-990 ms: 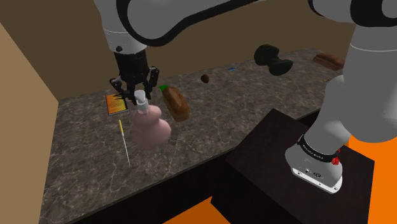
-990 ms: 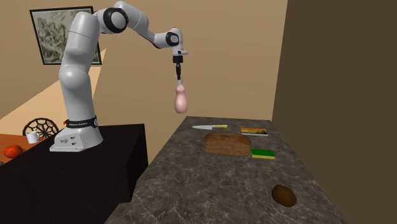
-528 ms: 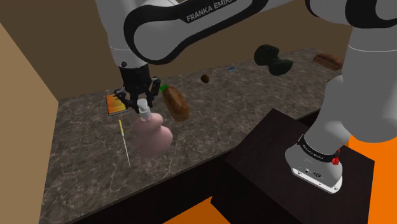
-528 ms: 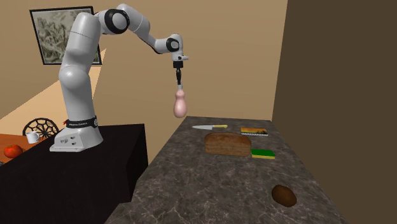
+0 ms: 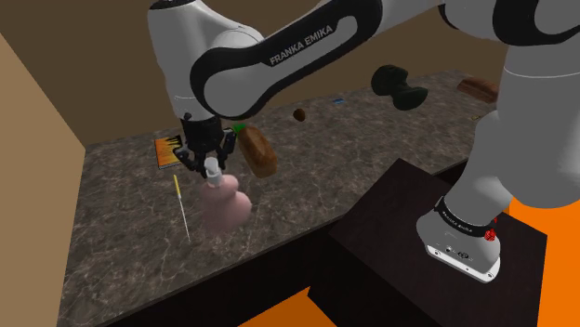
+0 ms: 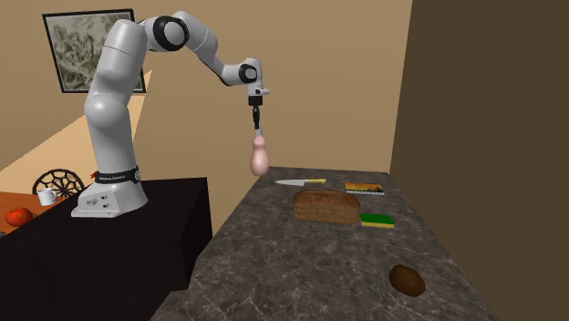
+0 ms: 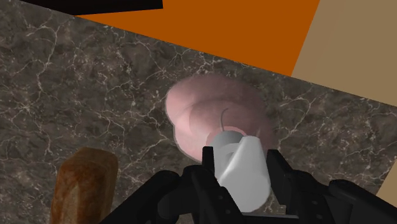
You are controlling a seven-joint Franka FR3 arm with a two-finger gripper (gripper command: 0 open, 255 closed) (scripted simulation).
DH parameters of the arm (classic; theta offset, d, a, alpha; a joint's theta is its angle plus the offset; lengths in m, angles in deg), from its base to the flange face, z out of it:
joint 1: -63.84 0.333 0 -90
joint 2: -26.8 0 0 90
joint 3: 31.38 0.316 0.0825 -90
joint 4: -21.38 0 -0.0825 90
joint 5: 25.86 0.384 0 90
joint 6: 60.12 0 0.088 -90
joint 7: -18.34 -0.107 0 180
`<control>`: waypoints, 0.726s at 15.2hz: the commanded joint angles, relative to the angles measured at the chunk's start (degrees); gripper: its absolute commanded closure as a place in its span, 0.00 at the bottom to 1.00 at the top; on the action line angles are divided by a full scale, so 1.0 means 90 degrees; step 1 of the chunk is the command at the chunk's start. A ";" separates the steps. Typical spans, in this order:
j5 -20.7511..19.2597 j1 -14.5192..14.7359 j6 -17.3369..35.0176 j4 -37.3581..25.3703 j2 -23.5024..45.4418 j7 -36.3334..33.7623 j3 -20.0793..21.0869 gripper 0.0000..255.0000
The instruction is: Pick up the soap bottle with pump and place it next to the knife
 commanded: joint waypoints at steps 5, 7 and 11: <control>-0.0060 0.0014 0.0428 0.0218 0.0201 -0.0046 -0.0028 1.00; -0.0083 0.0020 0.0565 0.0279 0.0279 -0.0062 -0.0039 1.00; -0.0129 0.0034 0.0833 0.0381 0.0448 -0.0096 -0.0063 1.00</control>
